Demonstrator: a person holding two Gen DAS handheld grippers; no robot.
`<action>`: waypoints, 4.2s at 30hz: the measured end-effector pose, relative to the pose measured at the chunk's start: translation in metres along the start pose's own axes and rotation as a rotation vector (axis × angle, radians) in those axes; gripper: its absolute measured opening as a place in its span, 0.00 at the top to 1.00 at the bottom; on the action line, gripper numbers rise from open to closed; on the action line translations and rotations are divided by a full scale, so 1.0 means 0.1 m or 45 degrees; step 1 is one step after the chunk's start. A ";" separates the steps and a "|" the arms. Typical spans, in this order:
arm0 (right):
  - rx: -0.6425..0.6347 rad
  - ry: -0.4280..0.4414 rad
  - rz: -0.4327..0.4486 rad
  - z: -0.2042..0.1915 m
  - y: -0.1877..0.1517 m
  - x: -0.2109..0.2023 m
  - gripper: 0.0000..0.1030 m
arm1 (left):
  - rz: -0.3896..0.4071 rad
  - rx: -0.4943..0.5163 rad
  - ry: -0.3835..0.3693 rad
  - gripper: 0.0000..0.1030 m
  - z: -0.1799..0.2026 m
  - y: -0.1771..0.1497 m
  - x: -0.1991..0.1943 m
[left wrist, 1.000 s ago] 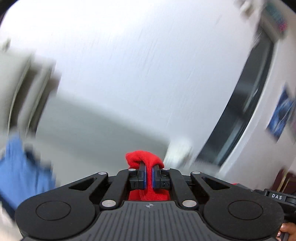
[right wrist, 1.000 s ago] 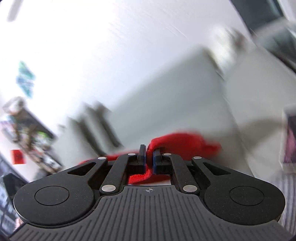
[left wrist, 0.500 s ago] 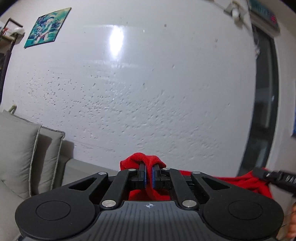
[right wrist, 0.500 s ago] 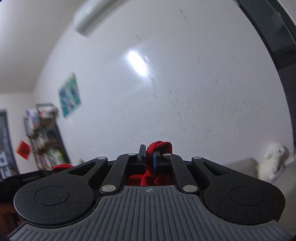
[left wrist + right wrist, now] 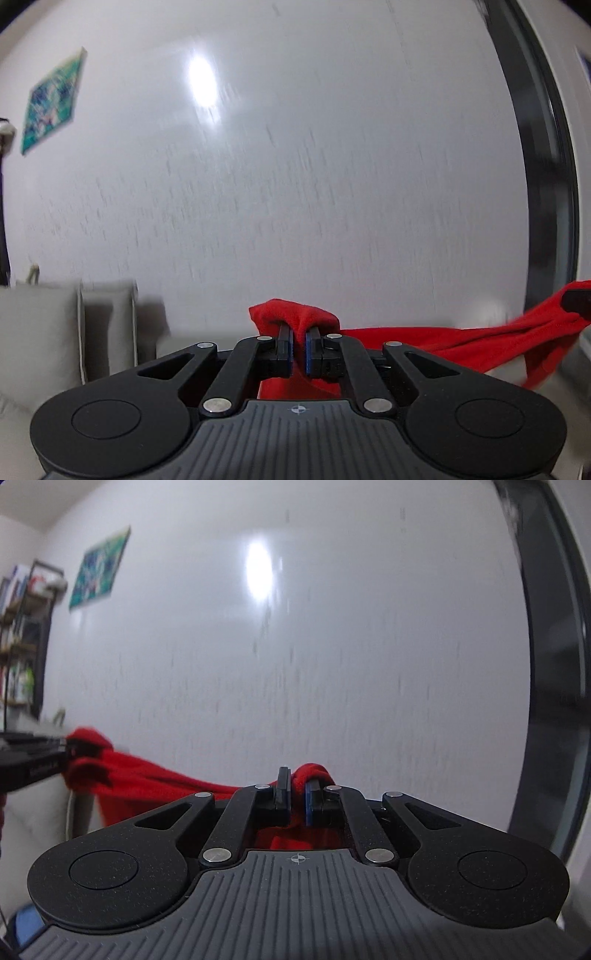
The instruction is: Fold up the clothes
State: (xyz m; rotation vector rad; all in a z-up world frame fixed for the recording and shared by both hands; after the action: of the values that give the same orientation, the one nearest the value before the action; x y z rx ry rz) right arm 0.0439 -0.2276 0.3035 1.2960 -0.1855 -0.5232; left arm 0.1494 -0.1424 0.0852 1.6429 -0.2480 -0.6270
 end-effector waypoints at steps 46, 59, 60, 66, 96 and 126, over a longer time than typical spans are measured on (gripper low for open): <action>0.075 -0.148 -0.950 0.89 -3.66 2.01 0.60 | -0.589 -0.245 -0.329 0.49 0.75 -2.46 1.89; -0.048 -0.231 -0.923 1.04 -3.94 4.18 0.67 | -0.634 -0.403 -0.398 0.43 0.56 -2.51 3.19; -0.079 -0.226 -0.918 1.00 -3.95 4.23 0.68 | -0.646 -0.403 -0.392 0.43 0.55 -2.54 3.20; -0.282 -0.311 -0.918 0.87 -3.91 4.31 0.98 | -0.664 -0.384 -0.384 0.43 0.52 -2.57 3.08; -0.312 -0.587 -0.924 1.77 -2.76 3.52 0.45 | -0.698 -0.303 -0.531 0.44 0.66 -2.67 2.88; 0.183 -0.473 -0.856 2.92 -3.78 3.41 0.91 | -0.701 -0.238 -0.461 0.46 0.81 -2.57 2.16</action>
State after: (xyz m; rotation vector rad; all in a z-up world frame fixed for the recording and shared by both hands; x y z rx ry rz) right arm 0.1188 -0.7059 -0.0274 1.3826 -0.0900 -1.3475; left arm 0.2363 -0.2726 -0.2222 1.4073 0.0109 -1.3295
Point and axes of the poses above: each gripper's, at about its wrist camera, not at the fingertips, and x roughly the way its jaws point, z to its right, y to its top, the point moved 7 cm from there along x, roughly the way its jaws point, and after that the axes turned 12 degrees about -y, right-handed, at the moved point
